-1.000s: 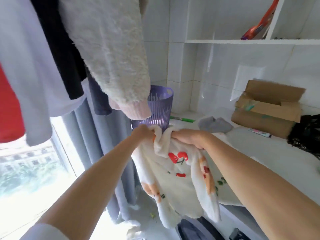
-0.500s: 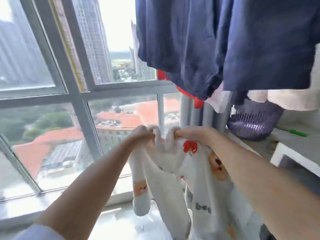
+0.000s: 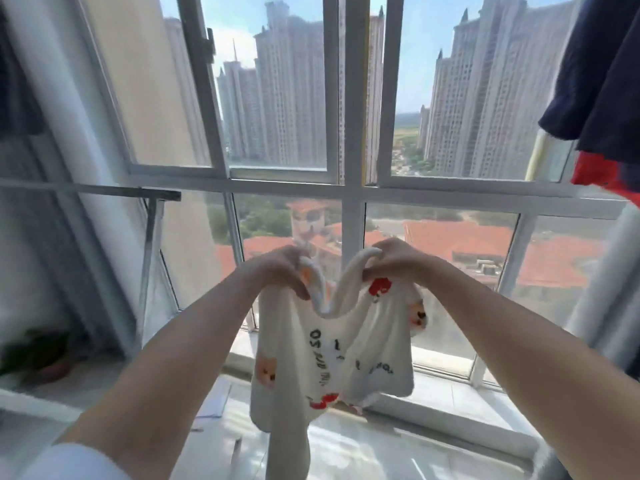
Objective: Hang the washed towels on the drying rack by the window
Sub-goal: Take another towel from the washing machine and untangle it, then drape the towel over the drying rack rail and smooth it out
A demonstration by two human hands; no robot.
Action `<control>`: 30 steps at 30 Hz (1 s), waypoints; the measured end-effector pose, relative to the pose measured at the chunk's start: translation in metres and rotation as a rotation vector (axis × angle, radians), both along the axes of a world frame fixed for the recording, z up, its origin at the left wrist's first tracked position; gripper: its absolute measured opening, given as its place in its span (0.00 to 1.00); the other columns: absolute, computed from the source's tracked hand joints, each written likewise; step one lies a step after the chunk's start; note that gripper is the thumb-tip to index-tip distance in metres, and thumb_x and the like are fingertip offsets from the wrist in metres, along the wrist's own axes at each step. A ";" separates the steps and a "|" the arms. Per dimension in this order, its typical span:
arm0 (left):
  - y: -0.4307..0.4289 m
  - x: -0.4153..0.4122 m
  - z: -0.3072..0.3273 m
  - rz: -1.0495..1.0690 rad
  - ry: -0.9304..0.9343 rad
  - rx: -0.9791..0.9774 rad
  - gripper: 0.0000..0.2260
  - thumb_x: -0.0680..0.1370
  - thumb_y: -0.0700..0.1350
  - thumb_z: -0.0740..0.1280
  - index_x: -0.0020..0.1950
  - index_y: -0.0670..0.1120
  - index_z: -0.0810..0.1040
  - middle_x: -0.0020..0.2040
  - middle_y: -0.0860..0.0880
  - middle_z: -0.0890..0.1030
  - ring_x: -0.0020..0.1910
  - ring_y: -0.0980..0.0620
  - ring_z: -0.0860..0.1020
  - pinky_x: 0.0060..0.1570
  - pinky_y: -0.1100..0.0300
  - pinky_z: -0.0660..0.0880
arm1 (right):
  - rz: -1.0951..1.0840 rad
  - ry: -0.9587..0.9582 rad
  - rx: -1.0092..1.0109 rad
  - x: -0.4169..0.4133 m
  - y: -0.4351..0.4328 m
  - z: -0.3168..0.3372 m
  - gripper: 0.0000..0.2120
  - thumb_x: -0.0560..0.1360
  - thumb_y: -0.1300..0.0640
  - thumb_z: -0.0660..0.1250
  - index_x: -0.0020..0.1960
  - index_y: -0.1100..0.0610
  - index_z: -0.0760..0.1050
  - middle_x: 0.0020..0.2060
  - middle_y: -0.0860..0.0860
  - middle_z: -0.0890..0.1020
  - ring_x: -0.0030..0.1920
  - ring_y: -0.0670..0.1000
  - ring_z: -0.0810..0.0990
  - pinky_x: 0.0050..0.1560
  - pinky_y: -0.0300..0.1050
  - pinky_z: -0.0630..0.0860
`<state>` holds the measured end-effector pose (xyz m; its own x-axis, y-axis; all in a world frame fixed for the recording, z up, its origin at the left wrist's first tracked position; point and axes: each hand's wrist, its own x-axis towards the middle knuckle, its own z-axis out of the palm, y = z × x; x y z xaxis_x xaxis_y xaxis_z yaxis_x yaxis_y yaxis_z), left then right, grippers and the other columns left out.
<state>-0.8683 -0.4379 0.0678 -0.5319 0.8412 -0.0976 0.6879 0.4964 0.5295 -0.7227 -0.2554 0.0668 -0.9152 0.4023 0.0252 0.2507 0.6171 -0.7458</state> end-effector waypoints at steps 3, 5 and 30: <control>-0.040 -0.047 -0.002 0.270 0.223 0.172 0.10 0.68 0.31 0.69 0.44 0.44 0.80 0.38 0.51 0.78 0.39 0.57 0.75 0.30 0.75 0.66 | 0.115 -0.111 0.118 -0.058 -0.028 0.009 0.17 0.62 0.62 0.79 0.50 0.64 0.81 0.41 0.58 0.83 0.41 0.55 0.83 0.44 0.47 0.81; -0.057 -0.067 -0.001 0.463 0.327 0.276 0.09 0.72 0.37 0.63 0.44 0.47 0.81 0.41 0.50 0.81 0.42 0.51 0.77 0.37 0.67 0.71 | 0.129 -0.110 0.219 -0.092 -0.044 0.012 0.17 0.62 0.63 0.77 0.50 0.66 0.81 0.41 0.59 0.82 0.41 0.55 0.81 0.41 0.45 0.79; -0.208 -0.315 0.097 1.280 1.013 0.185 0.09 0.75 0.40 0.63 0.50 0.44 0.81 0.50 0.44 0.78 0.53 0.41 0.73 0.49 0.52 0.68 | 0.613 0.257 -0.044 -0.454 -0.219 0.125 0.14 0.74 0.59 0.56 0.52 0.61 0.78 0.40 0.57 0.85 0.36 0.55 0.83 0.28 0.38 0.71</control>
<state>-1.1836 -0.6461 0.1650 -0.6292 -0.2096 0.7484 -0.0131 0.9657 0.2595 -1.1766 -0.4749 0.1915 -0.9457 -0.1831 0.2685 -0.3248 0.5591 -0.7628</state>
